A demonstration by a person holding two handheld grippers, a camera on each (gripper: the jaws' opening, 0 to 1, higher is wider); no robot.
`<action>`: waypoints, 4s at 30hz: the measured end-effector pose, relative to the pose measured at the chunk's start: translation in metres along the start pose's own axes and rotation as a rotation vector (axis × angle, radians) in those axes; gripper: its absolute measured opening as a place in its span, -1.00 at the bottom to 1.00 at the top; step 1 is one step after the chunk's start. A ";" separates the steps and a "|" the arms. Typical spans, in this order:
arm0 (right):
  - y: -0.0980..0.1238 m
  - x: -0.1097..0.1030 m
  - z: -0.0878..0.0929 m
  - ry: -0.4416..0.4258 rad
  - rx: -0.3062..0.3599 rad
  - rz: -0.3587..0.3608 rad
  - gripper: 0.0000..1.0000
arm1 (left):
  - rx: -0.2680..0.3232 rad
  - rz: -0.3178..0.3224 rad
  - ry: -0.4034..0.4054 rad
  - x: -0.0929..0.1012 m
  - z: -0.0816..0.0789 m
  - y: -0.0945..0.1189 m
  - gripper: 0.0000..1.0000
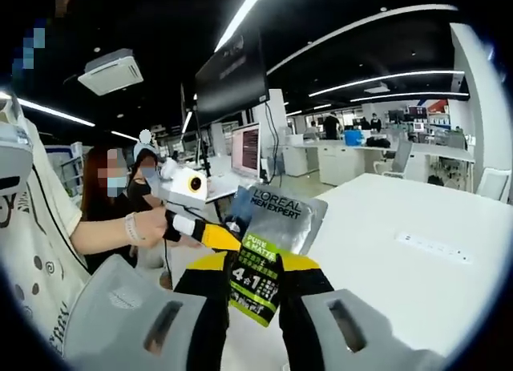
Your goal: Arrange the skincare products in the storage area until every visible bottle or jar stands upright without overlapping.
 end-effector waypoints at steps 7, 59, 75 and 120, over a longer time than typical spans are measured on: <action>-0.004 -0.002 0.020 0.026 -0.061 0.020 -0.49 | -0.064 -0.015 0.050 -0.008 0.022 -0.003 -1.00; -0.030 -0.001 0.143 0.101 -0.390 0.108 -0.54 | -0.404 -0.060 0.176 -0.020 0.133 -0.019 -1.00; -0.036 0.006 0.175 0.115 -0.503 0.126 -0.56 | -0.451 -0.078 0.132 -0.020 0.146 -0.022 -1.00; -0.039 0.013 0.208 0.176 -0.630 0.153 -0.64 | -0.521 -0.219 -0.501 -0.046 0.132 -0.023 -0.78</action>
Point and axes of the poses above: the point that each gripper's makers call its tool centre point, and the gripper's own axes: y roughly backward along the fingers, x roughly to its right, z roughly out of its underside, the point moved 2 cm from there along y, roughly backward along the fingers, and after that the axes turned 13 degrees about -y, right-handed, at the moved point
